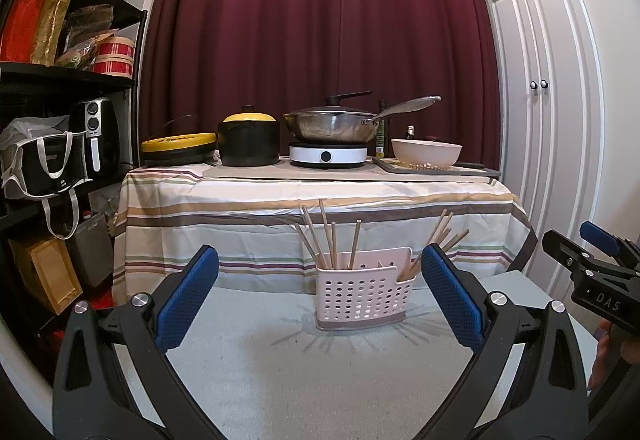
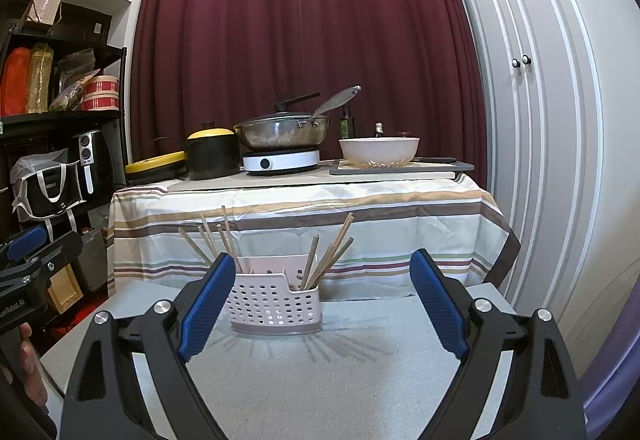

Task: Organize utensils

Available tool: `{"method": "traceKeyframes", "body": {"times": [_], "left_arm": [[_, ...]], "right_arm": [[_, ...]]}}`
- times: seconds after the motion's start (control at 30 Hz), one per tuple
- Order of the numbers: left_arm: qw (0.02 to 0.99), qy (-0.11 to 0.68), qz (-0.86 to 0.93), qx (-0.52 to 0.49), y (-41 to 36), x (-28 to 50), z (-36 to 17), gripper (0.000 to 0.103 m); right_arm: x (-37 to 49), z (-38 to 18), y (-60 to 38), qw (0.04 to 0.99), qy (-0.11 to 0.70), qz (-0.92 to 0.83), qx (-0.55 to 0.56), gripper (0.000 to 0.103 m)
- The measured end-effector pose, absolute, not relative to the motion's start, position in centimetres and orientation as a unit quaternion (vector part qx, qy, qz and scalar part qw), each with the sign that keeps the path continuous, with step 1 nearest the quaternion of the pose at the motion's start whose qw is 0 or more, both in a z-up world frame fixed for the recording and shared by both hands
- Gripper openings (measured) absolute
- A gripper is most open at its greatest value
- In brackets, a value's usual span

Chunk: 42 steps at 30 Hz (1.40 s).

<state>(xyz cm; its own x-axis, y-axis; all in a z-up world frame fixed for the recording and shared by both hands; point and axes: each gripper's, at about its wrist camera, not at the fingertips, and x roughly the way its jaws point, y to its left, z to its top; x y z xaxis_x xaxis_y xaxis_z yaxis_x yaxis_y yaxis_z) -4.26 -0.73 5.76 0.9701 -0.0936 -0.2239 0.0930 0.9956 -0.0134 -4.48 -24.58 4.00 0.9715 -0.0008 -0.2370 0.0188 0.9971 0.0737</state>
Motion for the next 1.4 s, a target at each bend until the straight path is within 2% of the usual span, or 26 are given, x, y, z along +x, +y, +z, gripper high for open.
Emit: {"method": "traceKeyframes", "body": {"times": [1.4], "left_arm": [[0.995, 0.1, -0.018, -0.001, -0.14, -4.7, 5.67, 0.099]], "right_arm": [[-4.82, 3.99, -23.76, 0.993, 0.118, -0.003, 0.032, 0.086]]}}
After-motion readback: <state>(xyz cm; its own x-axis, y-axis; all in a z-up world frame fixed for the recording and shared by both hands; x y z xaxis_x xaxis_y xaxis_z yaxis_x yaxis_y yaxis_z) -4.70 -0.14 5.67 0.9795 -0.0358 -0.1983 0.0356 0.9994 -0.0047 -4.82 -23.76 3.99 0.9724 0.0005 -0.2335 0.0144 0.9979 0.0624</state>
